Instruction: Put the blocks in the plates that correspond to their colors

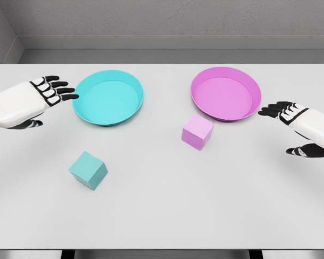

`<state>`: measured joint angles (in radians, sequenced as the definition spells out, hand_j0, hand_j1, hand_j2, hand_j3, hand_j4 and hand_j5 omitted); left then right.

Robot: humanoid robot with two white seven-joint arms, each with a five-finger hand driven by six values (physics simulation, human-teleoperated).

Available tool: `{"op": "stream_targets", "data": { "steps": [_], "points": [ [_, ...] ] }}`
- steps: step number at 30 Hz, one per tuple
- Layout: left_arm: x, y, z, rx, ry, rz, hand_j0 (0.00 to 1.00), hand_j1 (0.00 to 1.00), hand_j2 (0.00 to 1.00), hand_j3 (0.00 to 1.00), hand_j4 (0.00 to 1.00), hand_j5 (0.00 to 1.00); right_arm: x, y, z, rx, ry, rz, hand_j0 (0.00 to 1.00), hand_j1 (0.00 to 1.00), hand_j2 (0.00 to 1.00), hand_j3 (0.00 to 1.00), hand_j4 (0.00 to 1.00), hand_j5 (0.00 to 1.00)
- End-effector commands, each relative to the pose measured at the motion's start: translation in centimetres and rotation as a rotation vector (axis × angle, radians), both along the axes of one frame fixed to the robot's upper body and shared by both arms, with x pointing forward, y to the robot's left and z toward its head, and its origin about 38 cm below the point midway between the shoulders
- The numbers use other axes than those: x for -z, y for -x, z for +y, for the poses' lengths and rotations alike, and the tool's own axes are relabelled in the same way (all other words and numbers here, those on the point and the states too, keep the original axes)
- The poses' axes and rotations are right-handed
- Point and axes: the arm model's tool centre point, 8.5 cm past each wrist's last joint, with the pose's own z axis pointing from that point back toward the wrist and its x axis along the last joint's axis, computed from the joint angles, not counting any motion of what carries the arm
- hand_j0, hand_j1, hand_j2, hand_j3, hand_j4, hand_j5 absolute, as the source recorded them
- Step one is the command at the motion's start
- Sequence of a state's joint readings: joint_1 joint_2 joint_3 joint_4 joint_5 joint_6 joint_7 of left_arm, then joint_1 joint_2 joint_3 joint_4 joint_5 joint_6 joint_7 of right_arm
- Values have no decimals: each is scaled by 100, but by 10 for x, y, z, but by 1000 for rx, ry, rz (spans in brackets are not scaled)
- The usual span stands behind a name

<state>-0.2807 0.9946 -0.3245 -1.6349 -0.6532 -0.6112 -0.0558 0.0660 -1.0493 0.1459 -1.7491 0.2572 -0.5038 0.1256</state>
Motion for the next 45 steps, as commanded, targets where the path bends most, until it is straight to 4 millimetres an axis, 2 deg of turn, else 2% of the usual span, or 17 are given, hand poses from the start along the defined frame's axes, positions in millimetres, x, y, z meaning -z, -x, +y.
{"op": "stream_targets", "data": {
  "steps": [1, 4, 7, 11, 12, 14, 16, 21, 25, 31, 33, 37, 45],
  "points": [
    [-2, 1, 1, 1, 0, 0, 100, 100, 100, 100, 100, 100, 1, 1, 0, -6, 12, 19, 100, 100, 100, 100, 100, 100],
    [-4, 4, 2, 8, -18, 0, 100, 100, 100, 100, 100, 100, 0, 0, 0, -3, 13, 20, 100, 100, 100, 100, 100, 100],
    [-2, 17, 0, 36, -55, 23, 100, 100, 100, 100, 100, 100, -2, -5, 4, 6, -17, -1, 100, 100, 100, 100, 100, 100],
    [11, 32, -5, 67, -74, 70, 100, 100, 100, 100, 100, 100, -8, -14, 10, -2, -29, -21, 100, 100, 100, 100, 100, 100],
    [9, 35, -8, 81, -81, 67, 100, 100, 100, 100, 100, 100, -6, -20, 16, 11, -24, -12, 100, 100, 100, 100, 100, 100],
    [14, 38, -8, 82, -101, 92, 100, 100, 100, 100, 100, 100, -3, -34, 44, -57, 39, 59, 100, 100, 100, 100, 100, 100],
    [25, 40, -9, 75, -165, 157, 100, 100, 100, 100, 100, 100, -1, -40, 63, -122, 79, 95, 100, 100, 100, 100, 100, 100],
    [33, 43, -13, 83, -167, 179, 100, 100, 100, 100, 100, 100, 3, -57, 108, -207, 188, 204, 100, 100, 100, 100, 100, 100],
    [42, 46, -21, 101, -145, 199, 100, 100, 100, 100, 100, 100, -1, -63, 134, -268, 208, 208, 100, 100, 100, 100, 100, 100],
    [55, 49, -39, 128, -88, 214, 100, 100, 100, 100, 100, 100, -16, -77, 169, -285, 207, 184, 100, 100, 100, 100, 100, 100],
    [60, 50, -43, 137, -79, 222, 100, 100, 100, 100, 100, 100, -15, -82, 177, -279, 211, 193, 100, 100, 100, 100, 100, 100],
    [68, 53, -46, 139, -97, 257, 100, 100, 100, 100, 100, 100, -13, -89, 183, -274, 218, 198, 100, 100, 100, 100, 100, 100],
    [77, 56, -54, 146, -76, 277, 100, 100, 100, 100, 100, 100, -5, -108, 175, -213, 237, 209, 100, 100, 100, 100, 100, 100]
  ]
}}
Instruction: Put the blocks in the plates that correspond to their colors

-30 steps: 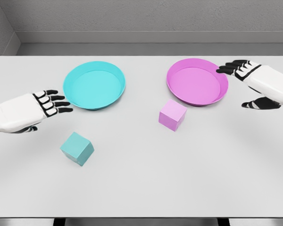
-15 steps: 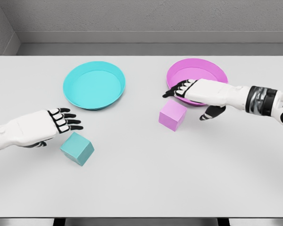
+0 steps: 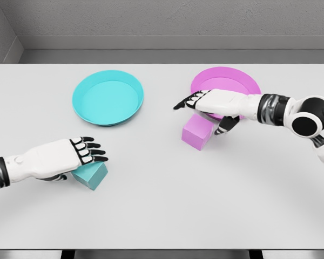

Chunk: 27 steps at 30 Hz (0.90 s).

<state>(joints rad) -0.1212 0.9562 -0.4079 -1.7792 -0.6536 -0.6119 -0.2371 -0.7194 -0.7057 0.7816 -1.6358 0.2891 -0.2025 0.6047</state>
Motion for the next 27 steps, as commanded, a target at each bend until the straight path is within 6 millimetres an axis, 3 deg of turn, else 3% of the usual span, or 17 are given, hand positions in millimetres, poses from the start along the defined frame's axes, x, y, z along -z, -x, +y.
{"op": "stream_targets", "data": {
  "steps": [1, 11, 22, 27],
  "points": [
    [1, 0, -3, 0, 18, 2, 100, 100, 100, 100, 100, 100, 5, -4, -2, 18, 7, 7, 100, 100, 100, 100, 100, 100],
    [6, 2, -12, 10, 43, 14, 100, 100, 100, 100, 100, 100, 32, 0, 7, -2, 42, 66, 100, 100, 100, 100, 100, 100],
    [10, 3, -16, 14, 54, 22, 100, 100, 100, 100, 100, 100, 39, -3, 7, 3, 55, 83, 100, 100, 100, 100, 100, 100],
    [9, 3, -16, 14, 51, 21, 88, 88, 88, 88, 88, 88, 39, -7, 17, -11, 59, 80, 100, 100, 100, 100, 100, 100]
  ]
}}
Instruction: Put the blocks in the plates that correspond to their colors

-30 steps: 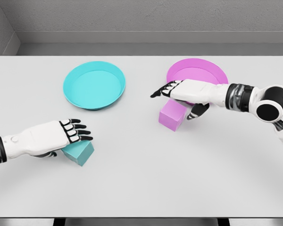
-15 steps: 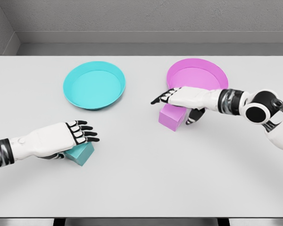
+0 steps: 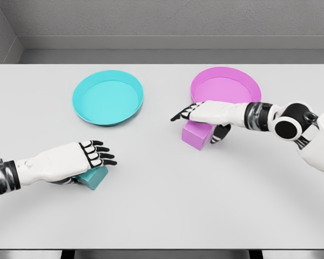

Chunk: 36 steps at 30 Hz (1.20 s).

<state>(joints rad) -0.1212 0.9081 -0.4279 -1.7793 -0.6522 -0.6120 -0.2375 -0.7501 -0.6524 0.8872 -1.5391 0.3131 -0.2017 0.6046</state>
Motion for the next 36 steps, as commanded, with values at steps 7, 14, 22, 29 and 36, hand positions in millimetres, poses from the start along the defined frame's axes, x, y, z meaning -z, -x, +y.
{"op": "stream_targets", "data": {
  "steps": [7, 14, 22, 29, 36],
  "points": [
    [-1, 0, 0, -1, 1, 1, 70, 70, 70, 70, 70, 70, 10, -5, -5, 24, 13, 25, 100, 100, 100, 100, 100, 100],
    [-3, -2, 0, -2, 1, -6, 53, 53, 53, 53, 53, 53, 10, -5, -6, 24, 15, 25, 80, 80, 80, 80, 80, 80],
    [-9, -7, 1, -5, 8, -24, 45, 45, 45, 45, 45, 45, 10, -3, -4, 10, 20, 22, 59, 59, 59, 59, 59, 59],
    [-33, -22, -3, 1, 33, -88, 45, 45, 45, 45, 45, 45, -3, -9, -4, 12, 15, -8, 59, 59, 59, 59, 59, 59],
    [-63, -39, -7, -1, 92, -147, 45, 45, 45, 45, 45, 45, -22, -13, 0, 7, -3, -50, 59, 59, 59, 59, 59, 59]
  ]
}}
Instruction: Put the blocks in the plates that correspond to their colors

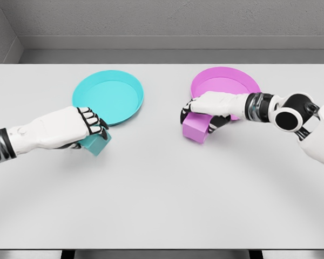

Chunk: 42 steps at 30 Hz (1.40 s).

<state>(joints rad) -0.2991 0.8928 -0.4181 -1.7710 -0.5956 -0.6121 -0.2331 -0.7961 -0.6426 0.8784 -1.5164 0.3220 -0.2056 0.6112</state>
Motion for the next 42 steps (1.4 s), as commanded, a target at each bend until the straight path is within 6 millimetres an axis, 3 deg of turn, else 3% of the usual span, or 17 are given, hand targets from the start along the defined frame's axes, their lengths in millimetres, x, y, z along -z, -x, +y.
{"op": "stream_targets", "data": {
  "steps": [1, 5, 8, 12, 20, 22, 29, 34, 38, 42],
  "points": [
    [-2, -1, 1, -6, 27, 9, 45, 45, 45, 45, 45, 45, -6, 1, 2, -5, -11, -11, 59, 59, 59, 59, 59, 59],
    [-8, -16, 4, -32, 39, -7, 45, 45, 45, 45, 45, 45, -13, 0, 5, -14, -15, -28, 57, 57, 57, 57, 57, 57],
    [-9, -30, 10, -65, 47, -12, 45, 45, 45, 45, 45, 45, -34, -7, -3, 15, -49, -70, 57, 57, 57, 57, 57, 57],
    [-10, -51, 12, -106, 68, -20, 45, 45, 45, 45, 45, 45, -45, -10, -5, 20, -64, -93, 57, 57, 57, 57, 57, 57],
    [2, -86, -8, -112, 65, 15, 45, 45, 45, 45, 45, 45, -57, -17, -22, 67, -74, -120, 57, 57, 57, 57, 57, 57],
    [3, -94, -12, -112, 58, 20, 45, 45, 45, 45, 45, 45, -67, -20, -38, 107, -94, -140, 57, 57, 57, 57, 57, 57],
    [16, -114, -19, -139, 43, 56, 46, 46, 46, 46, 46, 46, -65, -35, -68, 198, -84, -127, 57, 57, 57, 57, 57, 57],
    [24, -130, -22, -171, 35, 72, 46, 46, 46, 46, 46, 46, -54, -44, -81, 252, -81, -93, 57, 57, 57, 57, 57, 57],
    [28, -138, -18, -201, 30, 84, 47, 47, 47, 47, 47, 47, -47, -49, -86, 279, -81, -73, 57, 57, 57, 57, 57, 57],
    [30, -147, -16, -227, 17, 90, 47, 47, 47, 47, 47, 47, -47, -52, -78, 274, -95, -67, 57, 57, 57, 57, 57, 57]
  ]
}}
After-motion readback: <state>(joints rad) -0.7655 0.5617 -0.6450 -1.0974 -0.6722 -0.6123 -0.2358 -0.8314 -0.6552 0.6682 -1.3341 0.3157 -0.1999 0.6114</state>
